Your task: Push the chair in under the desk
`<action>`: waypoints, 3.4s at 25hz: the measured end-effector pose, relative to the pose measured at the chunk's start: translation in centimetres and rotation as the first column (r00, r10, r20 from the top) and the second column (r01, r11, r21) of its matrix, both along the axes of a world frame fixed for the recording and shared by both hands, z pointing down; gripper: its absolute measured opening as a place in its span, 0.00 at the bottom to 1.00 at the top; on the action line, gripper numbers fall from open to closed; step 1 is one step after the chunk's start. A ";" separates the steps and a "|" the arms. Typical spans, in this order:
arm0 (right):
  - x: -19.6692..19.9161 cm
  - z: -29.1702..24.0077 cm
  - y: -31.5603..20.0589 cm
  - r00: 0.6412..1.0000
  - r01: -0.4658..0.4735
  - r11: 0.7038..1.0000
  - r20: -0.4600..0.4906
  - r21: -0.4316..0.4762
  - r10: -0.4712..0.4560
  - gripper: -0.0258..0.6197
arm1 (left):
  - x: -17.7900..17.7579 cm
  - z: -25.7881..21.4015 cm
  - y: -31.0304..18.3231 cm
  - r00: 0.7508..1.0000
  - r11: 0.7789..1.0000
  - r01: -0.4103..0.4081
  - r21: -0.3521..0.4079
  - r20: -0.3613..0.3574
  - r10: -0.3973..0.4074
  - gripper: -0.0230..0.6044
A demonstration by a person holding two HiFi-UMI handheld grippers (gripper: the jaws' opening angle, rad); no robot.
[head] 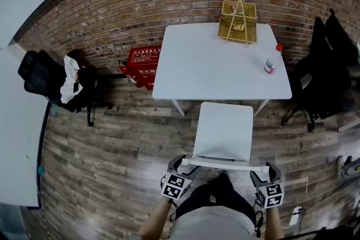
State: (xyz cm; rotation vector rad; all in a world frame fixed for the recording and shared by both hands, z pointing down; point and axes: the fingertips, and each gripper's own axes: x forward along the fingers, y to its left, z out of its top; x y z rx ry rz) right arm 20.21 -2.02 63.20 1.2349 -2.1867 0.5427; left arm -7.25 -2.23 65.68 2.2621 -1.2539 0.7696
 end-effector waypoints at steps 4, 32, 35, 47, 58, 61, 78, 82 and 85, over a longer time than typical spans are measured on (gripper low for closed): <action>0.3 0.1 -0.7 1.000 0.007 1.000 -0.005 0.000 -0.007 0.53 | 0.2 0.0 -0.5 1.000 1.000 0.009 -0.004 0.003 -0.009 0.55; 1.8 0.2 -5.4 0.997 0.064 0.997 -0.034 -0.051 -0.066 0.53 | 1.6 0.1 -3.7 0.997 0.997 0.072 0.004 0.015 -0.072 0.56; 1.7 0.3 -5.8 0.997 0.069 0.996 -0.035 -0.054 -0.071 0.53 | 1.5 0.1 -4.0 0.997 0.997 0.076 0.008 0.014 -0.077 0.56; 1.6 0.7 -7.4 0.997 0.065 0.996 -0.041 -0.055 -0.067 0.53 | 1.3 0.1 -5.7 0.997 0.997 0.078 -0.003 0.008 -0.078 0.56; 0.7 0.7 -9.5 0.997 0.064 0.997 -0.042 -0.051 -0.067 0.53 | 0.4 0.1 -7.9 0.997 0.997 0.074 -0.006 0.009 -0.074 0.55; 0.5 0.6 -10.0 0.997 0.060 0.997 -0.036 -0.053 -0.062 0.53 | 0.3 0.1 -8.5 0.997 0.997 0.071 -0.006 0.009 -0.070 0.55; -0.9 0.4 -13.3 0.998 0.059 0.998 -0.025 -0.033 -0.060 0.53 | -1.1 -0.1 -12.2 0.998 0.998 0.055 0.010 0.007 -0.055 0.55; -1.2 0.4 -13.8 0.999 0.048 0.998 -0.023 -0.032 -0.048 0.53 | -1.3 0.0 -13.0 0.999 0.999 0.049 0.013 0.003 -0.049 0.56; -1.6 0.1 -14.4 0.999 0.045 0.999 -0.022 -0.026 -0.046 0.53 | -1.7 0.1 -13.6 0.999 0.999 0.044 0.020 -0.001 -0.044 0.55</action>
